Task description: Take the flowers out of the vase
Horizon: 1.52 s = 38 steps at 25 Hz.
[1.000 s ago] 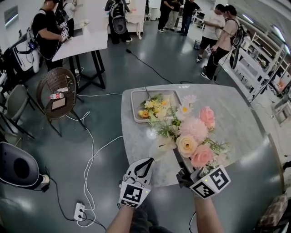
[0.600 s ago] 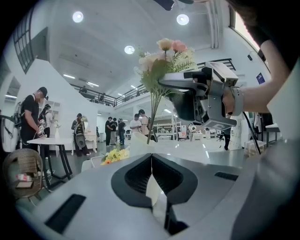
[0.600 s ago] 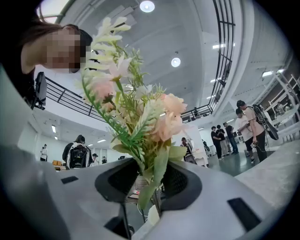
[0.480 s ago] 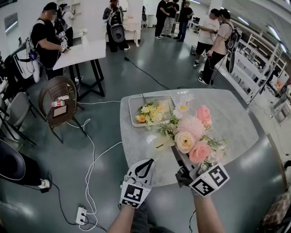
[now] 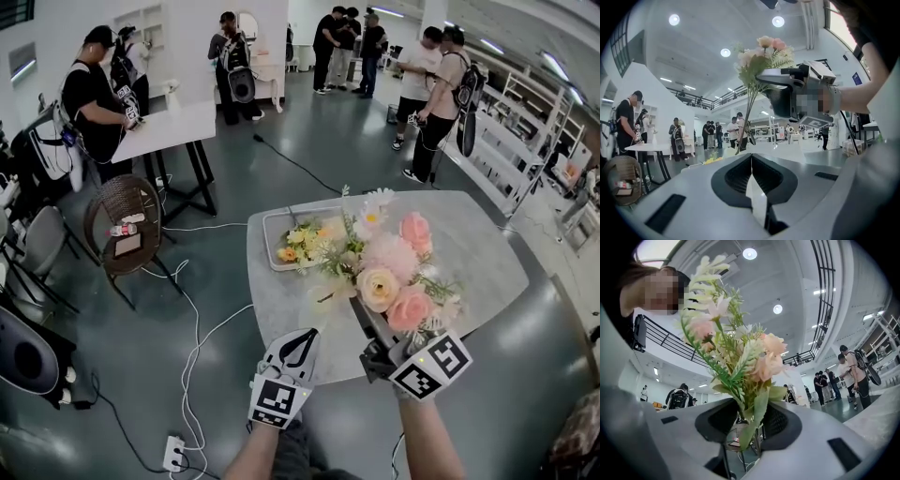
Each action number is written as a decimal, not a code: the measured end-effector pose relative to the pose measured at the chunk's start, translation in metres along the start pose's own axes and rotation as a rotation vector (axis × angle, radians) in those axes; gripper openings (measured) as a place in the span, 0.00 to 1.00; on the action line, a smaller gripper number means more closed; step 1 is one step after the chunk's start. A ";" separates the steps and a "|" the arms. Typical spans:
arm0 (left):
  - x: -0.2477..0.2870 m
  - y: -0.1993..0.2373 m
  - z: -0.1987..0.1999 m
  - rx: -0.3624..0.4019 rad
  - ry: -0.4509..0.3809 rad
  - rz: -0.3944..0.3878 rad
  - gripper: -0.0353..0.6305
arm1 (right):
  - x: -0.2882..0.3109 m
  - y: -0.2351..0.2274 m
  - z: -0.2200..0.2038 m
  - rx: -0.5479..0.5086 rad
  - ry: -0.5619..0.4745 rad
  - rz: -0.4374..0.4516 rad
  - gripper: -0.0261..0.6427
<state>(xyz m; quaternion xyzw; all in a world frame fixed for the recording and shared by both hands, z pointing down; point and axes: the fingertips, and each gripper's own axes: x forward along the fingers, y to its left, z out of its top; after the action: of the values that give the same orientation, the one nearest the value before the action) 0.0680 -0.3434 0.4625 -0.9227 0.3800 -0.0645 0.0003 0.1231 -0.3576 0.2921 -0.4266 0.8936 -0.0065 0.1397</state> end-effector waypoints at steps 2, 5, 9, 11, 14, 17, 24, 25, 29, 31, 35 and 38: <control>-0.002 -0.002 0.002 -0.002 -0.004 0.001 0.08 | -0.003 0.002 0.003 -0.004 -0.005 0.001 0.28; -0.008 -0.005 0.010 -0.009 -0.008 -0.001 0.08 | -0.007 0.006 0.011 -0.008 -0.008 0.001 0.28; -0.022 -0.014 0.014 -0.042 -0.015 0.008 0.08 | -0.021 0.017 0.019 -0.009 -0.005 0.002 0.28; -0.029 -0.020 0.012 -0.058 -0.018 0.013 0.08 | -0.031 0.022 0.018 -0.008 -0.003 0.000 0.28; -0.038 -0.028 0.013 -0.074 -0.019 0.015 0.08 | -0.042 0.026 0.017 0.001 0.004 -0.006 0.28; -0.046 -0.033 0.020 -0.082 -0.018 0.020 0.08 | -0.050 0.031 0.019 0.008 0.016 -0.008 0.28; -0.065 -0.050 0.015 -0.079 -0.031 0.033 0.08 | -0.078 0.048 0.004 0.010 0.040 -0.005 0.28; -0.069 -0.054 0.014 -0.081 -0.031 0.035 0.08 | -0.083 0.051 0.002 0.011 0.043 -0.004 0.28; -0.084 -0.065 0.019 -0.091 -0.037 0.044 0.08 | -0.096 0.064 -0.001 0.022 0.055 0.000 0.28; -0.090 -0.070 0.022 -0.091 -0.036 0.045 0.08 | -0.101 0.069 0.000 0.031 0.056 0.002 0.28; -0.101 -0.079 0.025 -0.084 -0.040 0.048 0.08 | -0.114 0.080 0.000 0.030 0.063 0.010 0.28; -0.110 -0.085 0.030 -0.084 -0.043 0.049 0.08 | -0.125 0.089 -0.001 0.033 0.076 0.012 0.28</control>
<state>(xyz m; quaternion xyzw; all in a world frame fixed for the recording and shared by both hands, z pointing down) 0.0540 -0.2071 0.4239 -0.9134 0.4050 -0.0284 -0.0287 0.1302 -0.2056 0.3116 -0.4184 0.9005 -0.0365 0.1127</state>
